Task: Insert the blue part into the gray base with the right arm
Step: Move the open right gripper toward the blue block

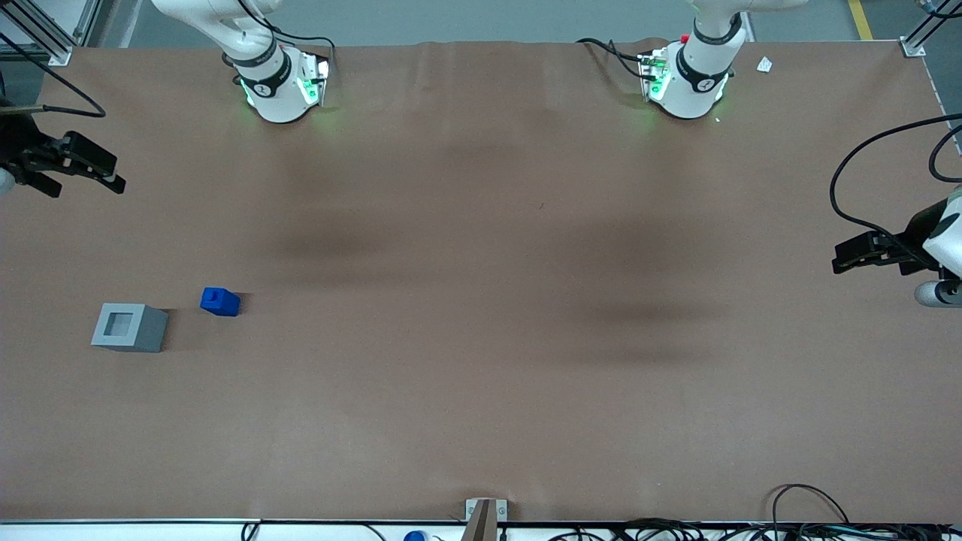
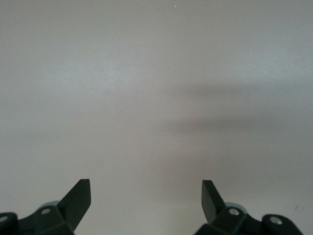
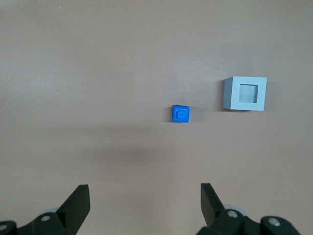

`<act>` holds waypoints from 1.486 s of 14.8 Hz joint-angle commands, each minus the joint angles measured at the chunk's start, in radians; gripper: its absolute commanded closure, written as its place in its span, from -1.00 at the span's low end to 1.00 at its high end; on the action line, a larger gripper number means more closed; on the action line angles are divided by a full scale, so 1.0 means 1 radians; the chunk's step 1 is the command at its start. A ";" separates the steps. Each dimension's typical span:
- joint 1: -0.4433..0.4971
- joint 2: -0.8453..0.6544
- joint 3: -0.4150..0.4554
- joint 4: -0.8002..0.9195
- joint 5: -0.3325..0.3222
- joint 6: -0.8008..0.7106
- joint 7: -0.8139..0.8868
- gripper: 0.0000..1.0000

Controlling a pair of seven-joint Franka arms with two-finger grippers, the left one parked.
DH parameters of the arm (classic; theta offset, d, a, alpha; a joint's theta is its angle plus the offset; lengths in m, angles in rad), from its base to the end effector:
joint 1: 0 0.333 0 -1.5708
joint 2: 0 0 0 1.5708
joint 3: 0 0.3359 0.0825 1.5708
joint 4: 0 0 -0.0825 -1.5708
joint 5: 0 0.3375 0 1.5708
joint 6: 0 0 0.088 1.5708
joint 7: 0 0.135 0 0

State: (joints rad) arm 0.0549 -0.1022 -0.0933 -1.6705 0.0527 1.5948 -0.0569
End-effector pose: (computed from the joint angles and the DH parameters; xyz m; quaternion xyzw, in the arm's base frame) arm 0.4766 -0.0139 0.6263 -0.9994 -0.0091 -0.0145 0.0304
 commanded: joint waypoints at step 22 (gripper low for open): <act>-0.038 0.159 -0.002 -0.087 -0.010 0.243 -0.009 -1.00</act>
State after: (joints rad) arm 0.0215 0.0351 -0.0994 -1.7139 0.0526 1.7723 -0.0600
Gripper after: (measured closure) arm 0.000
